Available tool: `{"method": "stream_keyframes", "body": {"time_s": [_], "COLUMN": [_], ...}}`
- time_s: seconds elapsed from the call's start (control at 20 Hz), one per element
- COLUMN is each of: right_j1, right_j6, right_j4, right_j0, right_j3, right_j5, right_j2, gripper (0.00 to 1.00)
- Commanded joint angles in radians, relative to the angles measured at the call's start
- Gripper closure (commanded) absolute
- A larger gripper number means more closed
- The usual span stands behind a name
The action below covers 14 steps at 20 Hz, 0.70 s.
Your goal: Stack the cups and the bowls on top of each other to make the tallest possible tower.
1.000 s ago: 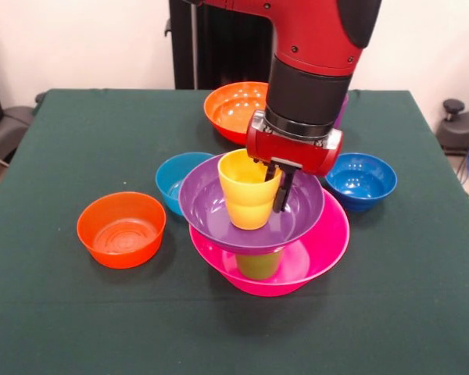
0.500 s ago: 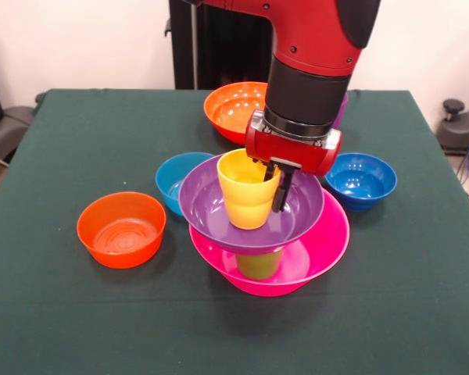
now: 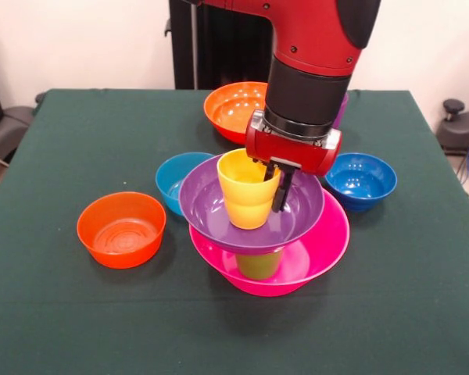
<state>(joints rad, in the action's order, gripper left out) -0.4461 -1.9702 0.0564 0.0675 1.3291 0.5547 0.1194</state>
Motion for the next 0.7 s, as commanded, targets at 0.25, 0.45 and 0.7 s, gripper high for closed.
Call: {"method": "stream_keyframes", "body": {"time_s": [0.25,0.45,0.7], "right_j1": [0.014,0.014,0.014], "right_j6": [-0.013,-0.011,-0.005], "right_j4": [0.081,0.081,0.081], "right_j0": [-0.013,-0.014,-0.011], "right_j3": [0.054,0.052,0.045], "right_j5": [-0.041,-0.038,-0.037], "right_j2": [-0.045,-0.044,-0.044], "gripper": [0.00,0.00,0.00]}}
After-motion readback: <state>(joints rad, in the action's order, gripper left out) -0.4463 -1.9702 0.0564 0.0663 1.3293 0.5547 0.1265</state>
